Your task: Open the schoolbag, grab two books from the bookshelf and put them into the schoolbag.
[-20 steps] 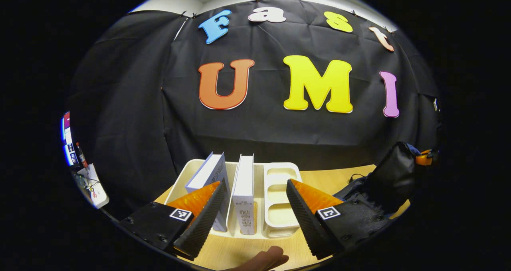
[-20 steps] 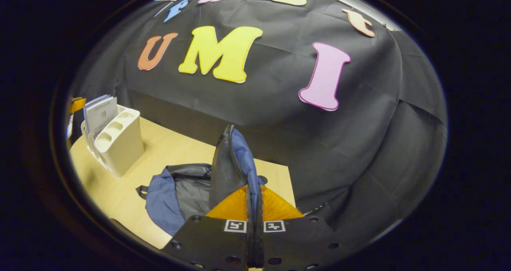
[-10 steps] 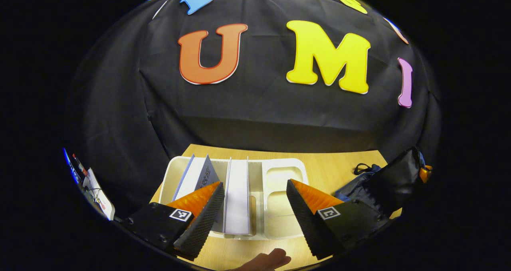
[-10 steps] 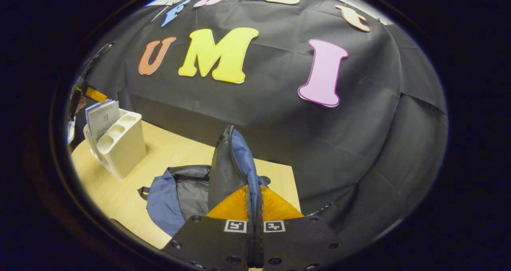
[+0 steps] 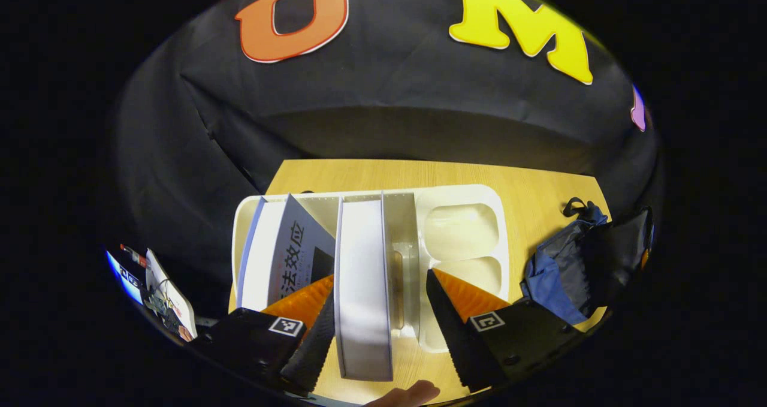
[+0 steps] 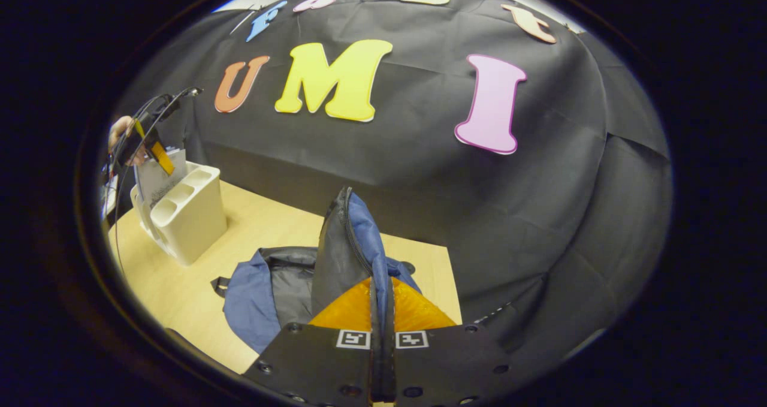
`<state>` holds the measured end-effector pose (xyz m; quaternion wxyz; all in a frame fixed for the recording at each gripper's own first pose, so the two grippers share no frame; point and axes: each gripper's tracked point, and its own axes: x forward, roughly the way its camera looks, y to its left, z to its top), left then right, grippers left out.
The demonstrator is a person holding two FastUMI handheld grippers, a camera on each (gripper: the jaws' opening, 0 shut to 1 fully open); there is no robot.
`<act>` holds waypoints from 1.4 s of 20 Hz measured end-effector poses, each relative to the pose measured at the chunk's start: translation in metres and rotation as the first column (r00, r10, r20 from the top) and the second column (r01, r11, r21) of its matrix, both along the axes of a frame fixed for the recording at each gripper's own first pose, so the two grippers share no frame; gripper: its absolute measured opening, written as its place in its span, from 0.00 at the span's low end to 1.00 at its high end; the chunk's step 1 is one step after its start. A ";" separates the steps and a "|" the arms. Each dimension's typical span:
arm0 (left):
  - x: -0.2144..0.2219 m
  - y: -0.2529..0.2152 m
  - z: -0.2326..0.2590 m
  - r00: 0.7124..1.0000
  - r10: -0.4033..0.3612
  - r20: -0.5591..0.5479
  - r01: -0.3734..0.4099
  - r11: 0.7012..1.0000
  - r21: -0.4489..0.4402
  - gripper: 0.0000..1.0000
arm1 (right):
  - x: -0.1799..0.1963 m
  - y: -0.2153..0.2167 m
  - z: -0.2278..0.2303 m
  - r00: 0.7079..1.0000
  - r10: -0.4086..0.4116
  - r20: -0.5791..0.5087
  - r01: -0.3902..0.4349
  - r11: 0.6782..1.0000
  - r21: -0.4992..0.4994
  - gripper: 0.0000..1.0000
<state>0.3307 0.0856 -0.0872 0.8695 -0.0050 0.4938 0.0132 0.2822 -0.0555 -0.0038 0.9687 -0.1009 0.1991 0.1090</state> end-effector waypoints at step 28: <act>-0.194 -0.004 0.038 0.998 0.011 0.054 -0.008 0.999 -0.051 0.43 | -0.009 0.012 -0.031 1.000 0.015 -0.018 -0.015 1.000 -0.011 0.00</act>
